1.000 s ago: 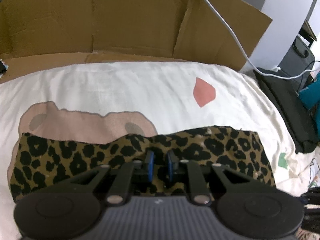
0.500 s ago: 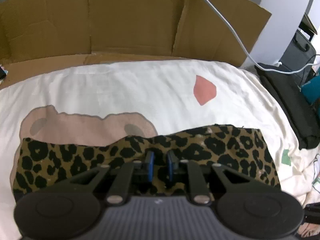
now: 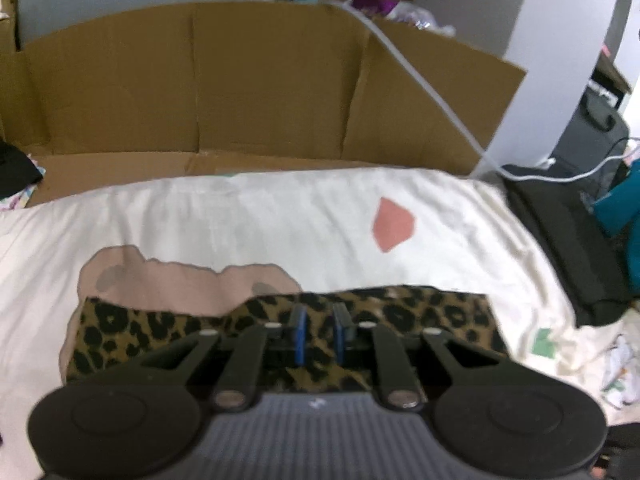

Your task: Fold clothes

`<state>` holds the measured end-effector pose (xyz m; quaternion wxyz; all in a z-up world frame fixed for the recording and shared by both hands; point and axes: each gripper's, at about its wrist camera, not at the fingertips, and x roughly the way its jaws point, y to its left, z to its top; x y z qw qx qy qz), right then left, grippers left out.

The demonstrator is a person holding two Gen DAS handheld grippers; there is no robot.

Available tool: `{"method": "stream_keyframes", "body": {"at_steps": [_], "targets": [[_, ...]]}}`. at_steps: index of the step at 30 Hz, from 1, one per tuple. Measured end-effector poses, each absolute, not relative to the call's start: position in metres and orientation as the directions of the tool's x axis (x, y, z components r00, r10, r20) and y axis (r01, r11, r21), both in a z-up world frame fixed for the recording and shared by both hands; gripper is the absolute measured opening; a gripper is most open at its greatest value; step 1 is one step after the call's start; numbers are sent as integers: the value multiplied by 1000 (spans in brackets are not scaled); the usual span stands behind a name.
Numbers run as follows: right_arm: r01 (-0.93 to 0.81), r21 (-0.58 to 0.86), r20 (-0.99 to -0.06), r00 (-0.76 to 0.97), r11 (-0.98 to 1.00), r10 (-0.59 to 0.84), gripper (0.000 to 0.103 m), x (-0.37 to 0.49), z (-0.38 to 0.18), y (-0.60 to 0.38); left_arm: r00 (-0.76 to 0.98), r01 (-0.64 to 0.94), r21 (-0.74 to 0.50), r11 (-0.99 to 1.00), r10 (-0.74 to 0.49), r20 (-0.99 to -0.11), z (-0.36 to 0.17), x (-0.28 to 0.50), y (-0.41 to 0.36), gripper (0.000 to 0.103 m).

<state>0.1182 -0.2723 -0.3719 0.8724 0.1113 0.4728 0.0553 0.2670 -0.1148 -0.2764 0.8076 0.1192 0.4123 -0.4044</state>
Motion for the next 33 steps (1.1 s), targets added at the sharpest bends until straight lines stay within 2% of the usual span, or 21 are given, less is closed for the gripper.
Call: {"method": "stream_keyframes", "body": {"at_steps": [3,14,19,21,33], "targets": [[11,248,-811,549,969,202,31,118,-372,-272,313,778,-128,615,-556,-770,-269,238,-106,15],[13,250,-804,560,968,200,32,115,-373,-271,99,861,-240,448,-610,-786,-285,153,-114,15],[18,264,-801,561,964,208,32,114,-374,-273,78,872,-245,423,-614,-785,-296,136,-124,13],[16,264,-800,562,964,209,32,114,-374,-274,69,879,-244,410,-616,-785,-299,129,-127,8],[-3,266,-794,566,964,221,32,113,-375,-275,124,855,-188,484,-541,-832,-326,147,-114,9]]}}
